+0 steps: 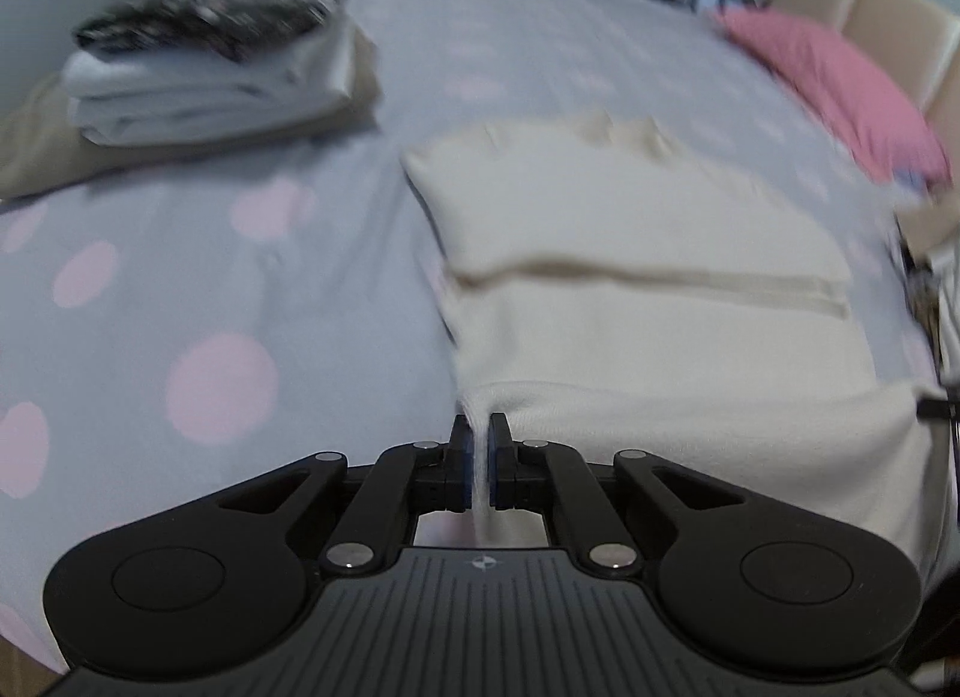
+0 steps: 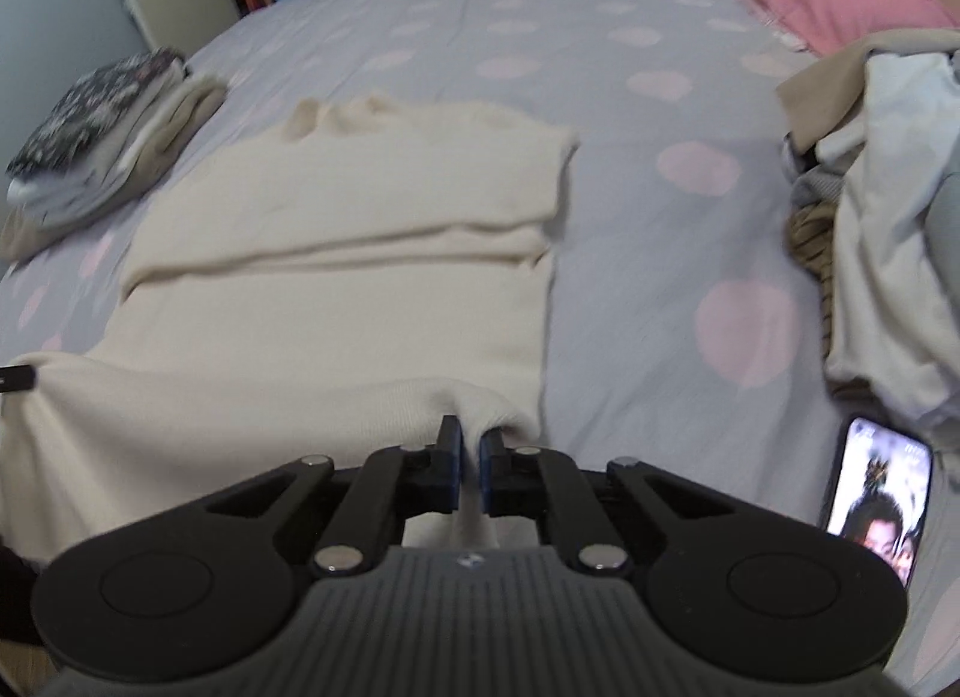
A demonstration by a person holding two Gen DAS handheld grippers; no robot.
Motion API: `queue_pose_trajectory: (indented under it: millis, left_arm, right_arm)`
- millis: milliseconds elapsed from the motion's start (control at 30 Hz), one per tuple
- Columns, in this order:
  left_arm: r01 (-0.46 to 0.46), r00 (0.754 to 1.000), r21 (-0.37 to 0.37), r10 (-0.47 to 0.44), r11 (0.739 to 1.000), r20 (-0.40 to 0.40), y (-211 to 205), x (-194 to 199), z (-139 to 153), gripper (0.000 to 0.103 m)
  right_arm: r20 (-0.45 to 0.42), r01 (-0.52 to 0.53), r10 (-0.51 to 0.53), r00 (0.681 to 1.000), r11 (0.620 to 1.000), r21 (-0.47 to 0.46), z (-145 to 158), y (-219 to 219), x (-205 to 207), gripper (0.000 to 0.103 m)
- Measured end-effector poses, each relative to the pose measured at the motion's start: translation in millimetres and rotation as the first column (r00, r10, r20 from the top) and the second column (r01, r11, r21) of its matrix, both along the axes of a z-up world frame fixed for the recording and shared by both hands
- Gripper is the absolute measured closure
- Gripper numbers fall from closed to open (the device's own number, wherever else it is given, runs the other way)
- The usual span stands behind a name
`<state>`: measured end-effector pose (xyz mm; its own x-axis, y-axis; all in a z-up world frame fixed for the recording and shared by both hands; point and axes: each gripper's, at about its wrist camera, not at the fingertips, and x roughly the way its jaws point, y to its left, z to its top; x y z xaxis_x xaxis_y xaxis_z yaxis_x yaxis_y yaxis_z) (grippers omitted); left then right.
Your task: Fold clothes
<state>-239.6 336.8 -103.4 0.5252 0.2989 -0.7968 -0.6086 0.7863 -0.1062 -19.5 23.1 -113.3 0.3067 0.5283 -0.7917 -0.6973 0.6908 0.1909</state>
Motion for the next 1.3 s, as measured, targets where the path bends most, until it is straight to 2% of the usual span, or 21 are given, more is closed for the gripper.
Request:
queue_pose_trajectory:
  millis: [167, 300, 333, 400, 433, 467, 500, 533, 633, 700, 767, 900, 1033, 1200, 1300]
  left_arm:
    - [0.004, 1.000, 0.058, -0.003, 0.998, -0.013, 3, 15, -8, 0.100]
    - [0.044, 0.996, 0.095, -0.037, 0.994, -0.080, -4, 25, -21, 0.098]
    - [0.044, 0.995, 0.102, -0.035, 0.994, -0.089, -6, 25, -23, 0.094]
    - [0.034, 0.996, 0.123, -0.023, 0.992, -0.086, -8, 23, -21, 0.085]
    - [0.027, 0.997, 0.135, -0.016, 0.990, -0.079, -9, 21, -19, 0.076]
    - [0.021, 0.998, 0.148, -0.011, 0.989, -0.069, -10, 20, -16, 0.067]
    - [0.019, 0.999, 0.163, -0.010, 0.986, -0.053, -11, 19, -12, 0.061]
    - [0.016, 0.999, 0.177, -0.010, 0.984, -0.037, -13, 17, -8, 0.051]
    - [0.054, 0.998, 0.220, -0.049, 0.974, -0.029, -25, 19, -4, 0.049]
    - [0.112, 0.994, 0.242, -0.106, 0.964, -0.039, -37, 22, -5, 0.047]
    - [0.169, 0.986, 0.264, -0.162, 0.950, -0.050, -49, 25, -6, 0.045]
    - [0.281, 0.960, 0.304, -0.271, 0.910, -0.076, -74, 31, -7, 0.045]
    - [0.388, 0.921, 0.335, -0.375, 0.858, -0.108, -97, 37, -10, 0.045]
    - [0.513, 0.859, 0.303, -0.484, 0.803, -0.170, -120, 36, -24, 0.045]
    - [0.582, 0.813, 0.280, -0.545, 0.763, -0.205, -133, 36, -33, 0.045]
  right_arm:
    - [0.008, 0.013, -0.013, 1.000, 1.000, -0.005, -7, 13, 10, 0.096]
    - [0.031, -0.012, 0.014, 0.999, 0.999, -0.046, -17, 23, 9, 0.093]
    - [0.034, -0.008, 0.009, 0.999, 0.999, -0.046, -19, 23, 9, 0.092]
    - [0.029, 0.023, -0.023, 0.999, 0.999, -0.026, -19, 18, 10, 0.078]
    - [0.027, 0.045, -0.044, 0.999, 0.999, -0.013, -18, 16, 11, 0.072]
    - [0.033, 0.066, -0.066, 0.997, 0.998, -0.001, -17, 13, 10, 0.058]
    - [0.046, 0.080, -0.080, 0.996, 0.997, 0.014, -14, 10, 8, 0.053]
    - [0.059, 0.088, -0.089, 0.994, 0.996, 0.032, -12, 8, 6, 0.052]
    - [0.112, 0.046, -0.054, 0.992, 0.996, 0.077, -3, 8, -3, 0.041]
    - [0.168, -0.027, 0.011, 0.986, 0.995, 0.092, 3, 11, -14, 0.029]
    - [0.213, -0.104, 0.083, 0.973, 0.991, 0.087, 6, 17, -27, 0.023]
    - [0.247, -0.233, 0.213, 0.945, 0.971, 0.056, 7, 27, -48, 0.023]
    - [0.190, -0.354, 0.342, 0.920, 0.935, 0.032, 1, 33, -59, 0.023]
    - [0.215, -0.469, 0.473, 0.855, 0.880, -0.072, -6, 39, -81, 0.023]
    - [0.180, -0.527, 0.536, 0.825, 0.844, -0.098, -12, 42, -90, 0.023]
